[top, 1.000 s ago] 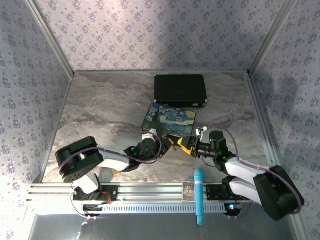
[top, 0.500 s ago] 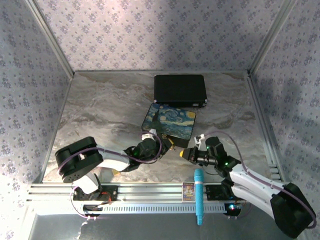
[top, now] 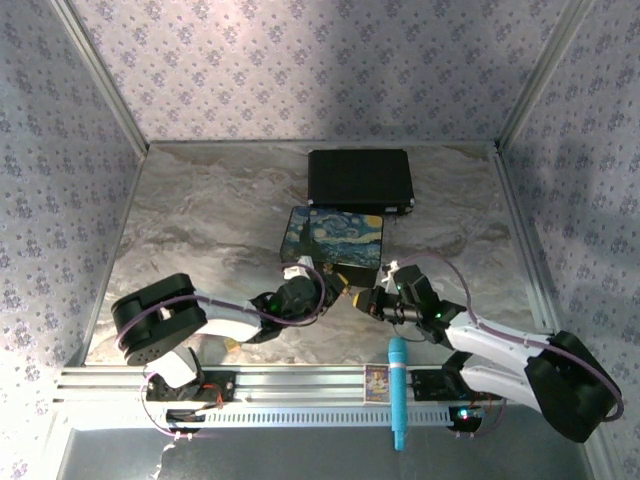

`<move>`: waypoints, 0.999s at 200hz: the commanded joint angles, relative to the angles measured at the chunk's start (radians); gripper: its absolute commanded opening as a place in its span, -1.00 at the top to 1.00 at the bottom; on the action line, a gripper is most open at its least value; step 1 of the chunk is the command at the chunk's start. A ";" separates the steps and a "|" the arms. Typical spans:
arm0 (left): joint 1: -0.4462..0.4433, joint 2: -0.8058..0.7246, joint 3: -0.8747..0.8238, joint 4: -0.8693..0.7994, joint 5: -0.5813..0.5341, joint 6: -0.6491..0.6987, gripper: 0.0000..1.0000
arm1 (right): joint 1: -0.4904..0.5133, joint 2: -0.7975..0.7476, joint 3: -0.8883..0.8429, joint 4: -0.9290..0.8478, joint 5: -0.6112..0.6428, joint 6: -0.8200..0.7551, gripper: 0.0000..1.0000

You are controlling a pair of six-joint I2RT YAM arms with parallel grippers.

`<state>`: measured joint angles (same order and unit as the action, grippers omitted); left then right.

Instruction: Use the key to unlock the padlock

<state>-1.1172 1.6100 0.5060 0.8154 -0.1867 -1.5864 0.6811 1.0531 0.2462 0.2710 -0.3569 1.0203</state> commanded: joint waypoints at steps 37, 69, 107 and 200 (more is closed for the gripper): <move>-0.055 0.058 0.028 0.138 0.086 -0.045 1.00 | 0.017 0.058 0.009 0.277 0.071 0.124 0.85; -0.054 0.050 0.026 0.141 0.079 -0.044 1.00 | 0.025 0.066 0.047 0.209 0.071 0.084 0.82; -0.015 0.012 0.015 0.033 0.079 -0.062 1.00 | 0.100 -0.052 0.178 -0.323 0.215 -0.212 0.66; 0.005 -0.024 0.052 -0.156 0.125 -0.113 1.00 | 0.280 -0.074 0.323 -0.605 0.497 -0.634 -0.12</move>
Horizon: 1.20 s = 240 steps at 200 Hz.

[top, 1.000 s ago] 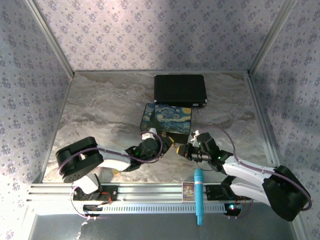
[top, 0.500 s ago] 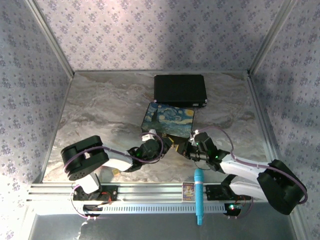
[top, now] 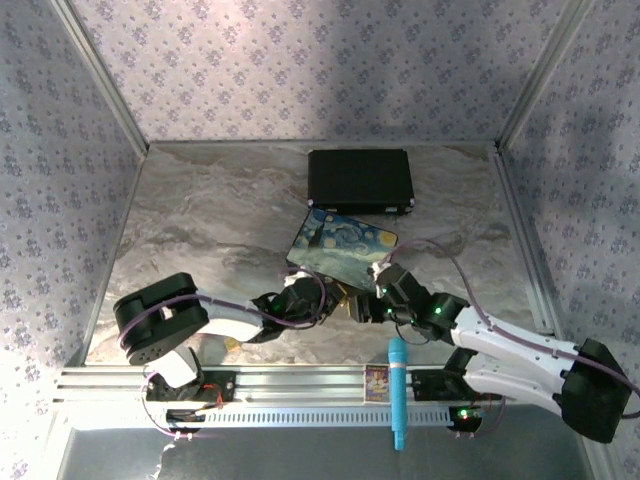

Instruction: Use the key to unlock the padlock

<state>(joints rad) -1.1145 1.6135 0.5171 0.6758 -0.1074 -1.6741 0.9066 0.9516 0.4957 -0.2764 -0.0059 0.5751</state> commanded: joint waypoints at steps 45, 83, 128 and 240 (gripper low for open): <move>0.018 -0.078 0.028 -0.083 0.040 -0.041 1.00 | 0.112 0.127 0.088 0.045 0.139 -0.297 0.10; 0.019 -0.087 0.023 -0.066 0.062 -0.057 1.00 | 0.166 0.176 0.084 0.084 0.234 -0.345 0.17; 0.019 -0.116 0.009 -0.064 0.064 -0.057 1.00 | 0.169 0.184 0.056 0.131 0.277 -0.368 0.27; 0.033 -0.176 -0.011 -0.084 0.067 -0.052 1.00 | 0.178 0.178 0.001 0.219 0.150 -0.433 0.23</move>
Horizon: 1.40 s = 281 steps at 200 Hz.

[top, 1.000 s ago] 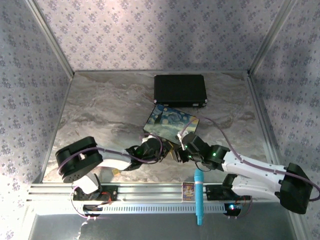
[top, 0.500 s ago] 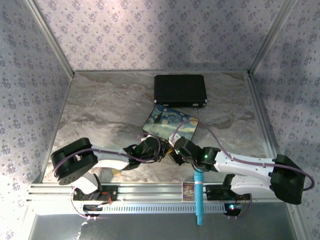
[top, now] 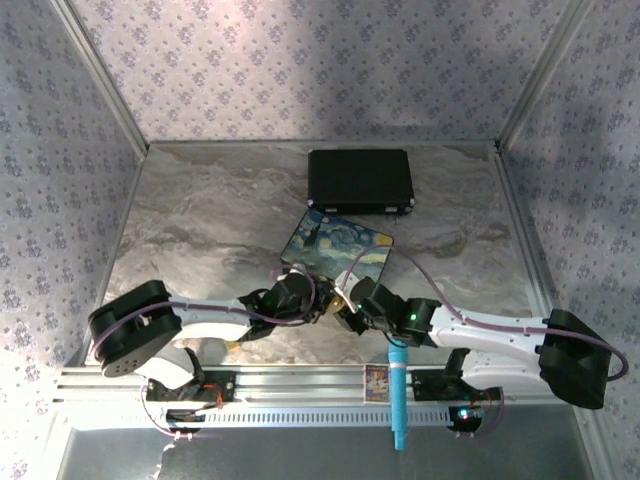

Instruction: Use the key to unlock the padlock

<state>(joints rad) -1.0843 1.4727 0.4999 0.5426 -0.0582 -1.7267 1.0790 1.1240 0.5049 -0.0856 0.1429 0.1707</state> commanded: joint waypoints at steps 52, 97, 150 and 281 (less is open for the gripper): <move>0.001 -0.050 -0.006 0.033 0.020 0.000 1.00 | 0.001 0.013 -0.009 0.078 0.013 -0.045 0.72; -0.003 -0.059 -0.022 0.036 0.016 0.012 1.00 | -0.083 0.004 -0.039 0.125 -0.203 0.002 0.79; -0.013 -0.072 -0.043 0.051 0.009 0.013 1.00 | -0.260 0.017 -0.094 0.188 -0.433 0.200 0.77; -0.029 -0.092 -0.080 -0.001 -0.022 0.006 1.00 | -0.334 0.008 -0.070 0.133 -0.381 0.515 -0.13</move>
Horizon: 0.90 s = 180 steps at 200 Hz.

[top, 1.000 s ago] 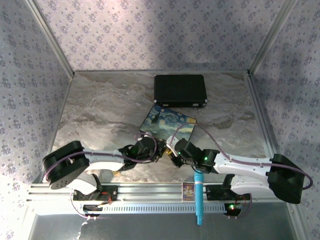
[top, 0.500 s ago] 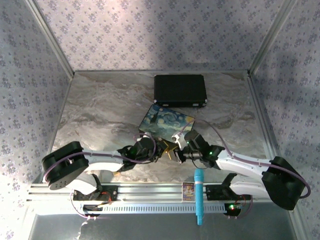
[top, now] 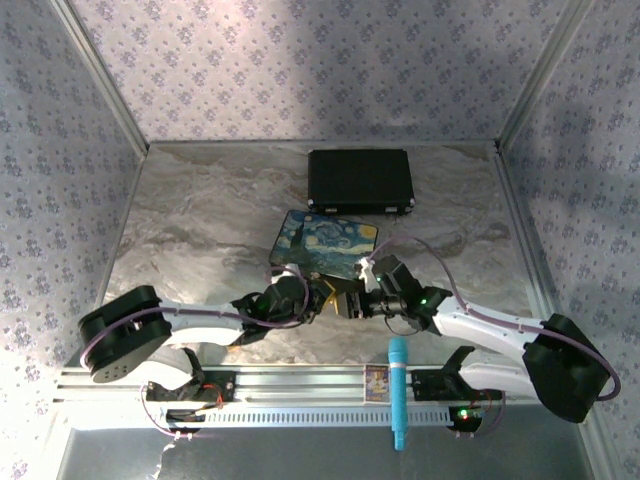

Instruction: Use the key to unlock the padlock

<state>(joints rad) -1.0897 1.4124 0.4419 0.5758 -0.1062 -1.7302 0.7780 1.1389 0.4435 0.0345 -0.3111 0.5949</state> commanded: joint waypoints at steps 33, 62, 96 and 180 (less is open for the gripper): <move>-0.015 -0.038 -0.018 -0.096 0.009 0.026 1.00 | -0.032 -0.041 -0.022 0.000 0.065 0.114 -0.31; -0.015 -0.041 -0.009 -0.145 -0.004 0.037 1.00 | -0.036 -0.128 -0.044 -0.061 0.142 0.174 -0.98; -0.015 -0.036 0.001 -0.215 -0.019 0.050 1.00 | -0.071 -0.132 0.031 -0.210 0.268 0.223 -0.98; 0.041 -0.154 0.094 -0.730 -0.012 0.330 1.00 | -0.095 0.229 0.177 -0.225 0.381 0.184 -0.50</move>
<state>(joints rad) -1.0702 1.3128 0.4694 0.1699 -0.1211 -1.5669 0.6937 1.3006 0.6575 -0.1238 -0.0597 0.7818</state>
